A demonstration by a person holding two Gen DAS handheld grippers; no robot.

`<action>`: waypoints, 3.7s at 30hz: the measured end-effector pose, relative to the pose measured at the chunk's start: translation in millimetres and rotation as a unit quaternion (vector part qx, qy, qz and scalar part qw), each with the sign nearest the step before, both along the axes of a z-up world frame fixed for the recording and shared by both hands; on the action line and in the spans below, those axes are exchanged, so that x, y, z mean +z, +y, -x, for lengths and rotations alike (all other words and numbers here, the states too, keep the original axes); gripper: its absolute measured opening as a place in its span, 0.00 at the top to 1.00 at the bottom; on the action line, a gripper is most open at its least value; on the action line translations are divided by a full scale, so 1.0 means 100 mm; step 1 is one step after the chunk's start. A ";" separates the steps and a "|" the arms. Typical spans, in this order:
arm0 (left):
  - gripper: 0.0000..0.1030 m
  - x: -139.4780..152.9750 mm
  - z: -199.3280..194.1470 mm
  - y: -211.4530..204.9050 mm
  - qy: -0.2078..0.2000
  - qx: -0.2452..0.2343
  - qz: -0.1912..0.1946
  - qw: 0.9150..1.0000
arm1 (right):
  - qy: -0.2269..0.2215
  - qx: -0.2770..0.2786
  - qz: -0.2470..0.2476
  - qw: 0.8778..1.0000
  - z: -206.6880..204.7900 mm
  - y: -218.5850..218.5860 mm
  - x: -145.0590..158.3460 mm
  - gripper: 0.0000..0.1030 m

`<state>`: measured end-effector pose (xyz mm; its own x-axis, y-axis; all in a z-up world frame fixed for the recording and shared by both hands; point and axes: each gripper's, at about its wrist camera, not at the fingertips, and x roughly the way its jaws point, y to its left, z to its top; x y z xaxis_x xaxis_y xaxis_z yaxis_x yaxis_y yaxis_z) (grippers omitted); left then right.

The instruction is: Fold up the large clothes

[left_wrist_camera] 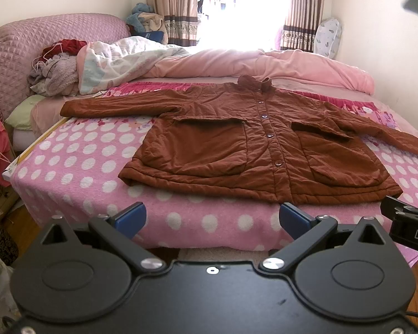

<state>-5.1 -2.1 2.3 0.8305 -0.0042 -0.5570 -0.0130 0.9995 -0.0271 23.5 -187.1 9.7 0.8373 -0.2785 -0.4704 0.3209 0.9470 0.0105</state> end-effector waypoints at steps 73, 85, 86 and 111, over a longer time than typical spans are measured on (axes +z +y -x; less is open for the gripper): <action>0.00 -0.06 -0.50 0.07 0.023 0.015 -0.013 1.000 | 0.010 -0.008 -0.001 1.000 -0.36 -0.11 0.02 0.00; 0.00 -0.12 -1.52 0.58 0.039 0.032 0.017 0.999 | 0.008 -0.009 0.007 1.000 -1.32 -0.28 0.18 0.00; 0.00 -0.12 -1.64 0.65 0.040 0.033 0.019 0.998 | 0.008 -0.009 0.010 1.000 -1.43 -0.28 0.20 0.00; 0.07 -0.60 -4.08 4.12 -0.018 0.287 0.234 0.929 | 0.035 0.030 -0.012 0.999 -3.75 -0.39 0.04 0.00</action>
